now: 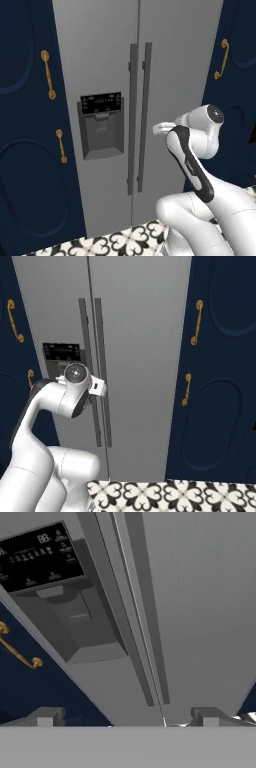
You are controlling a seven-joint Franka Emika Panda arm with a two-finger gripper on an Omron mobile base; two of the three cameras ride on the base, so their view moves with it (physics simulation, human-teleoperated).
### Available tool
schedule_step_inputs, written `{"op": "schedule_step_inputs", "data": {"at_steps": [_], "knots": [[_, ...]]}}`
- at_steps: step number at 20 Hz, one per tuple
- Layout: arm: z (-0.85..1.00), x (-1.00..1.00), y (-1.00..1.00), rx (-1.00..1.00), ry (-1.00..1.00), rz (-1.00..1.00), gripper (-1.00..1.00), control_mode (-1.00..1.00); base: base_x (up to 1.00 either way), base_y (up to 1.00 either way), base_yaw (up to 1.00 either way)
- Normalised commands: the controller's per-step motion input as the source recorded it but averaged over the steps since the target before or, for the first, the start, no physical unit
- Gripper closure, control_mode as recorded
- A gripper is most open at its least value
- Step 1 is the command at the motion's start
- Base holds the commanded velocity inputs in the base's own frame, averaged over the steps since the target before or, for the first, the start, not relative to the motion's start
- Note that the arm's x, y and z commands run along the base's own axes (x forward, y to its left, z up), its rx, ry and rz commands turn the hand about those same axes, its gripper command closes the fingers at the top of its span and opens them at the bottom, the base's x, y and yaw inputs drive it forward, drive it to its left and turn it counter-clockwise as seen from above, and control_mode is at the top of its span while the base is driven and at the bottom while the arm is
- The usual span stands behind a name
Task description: Grab a lemon wedge from the fridge and one ice cube from the ice bowl, and put them in the glass of lemonade.
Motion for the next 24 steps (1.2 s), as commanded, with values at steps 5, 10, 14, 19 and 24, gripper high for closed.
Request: {"op": "schedule_step_inputs", "data": {"at_steps": [5, 10, 14, 19, 24], "knots": [[0.03, 0.08, -0.01, 0.02, -0.01, 0.0, -1.0, -1.0, 0.0, 0.0, 0.0], [0.04, 0.12, 0.0, 0.0, -0.01, -0.01, -1.0, -1.0, 0.0, 0.0, 0.0], [0.44, 0.15, 0.0, -0.03, 0.01, -0.08, -1.0, -1.0, 0.0, 0.0, 0.0], [0.31, 0.25, -0.07, -0.03, -0.13, -0.01, -1.0, -1.0, 0.0, 0.0, 0.0], [0.03, 0.27, -0.23, 0.0, -0.1, 0.0, -1.0, -1.0, 0.0, 0.0, 0.0]]}}
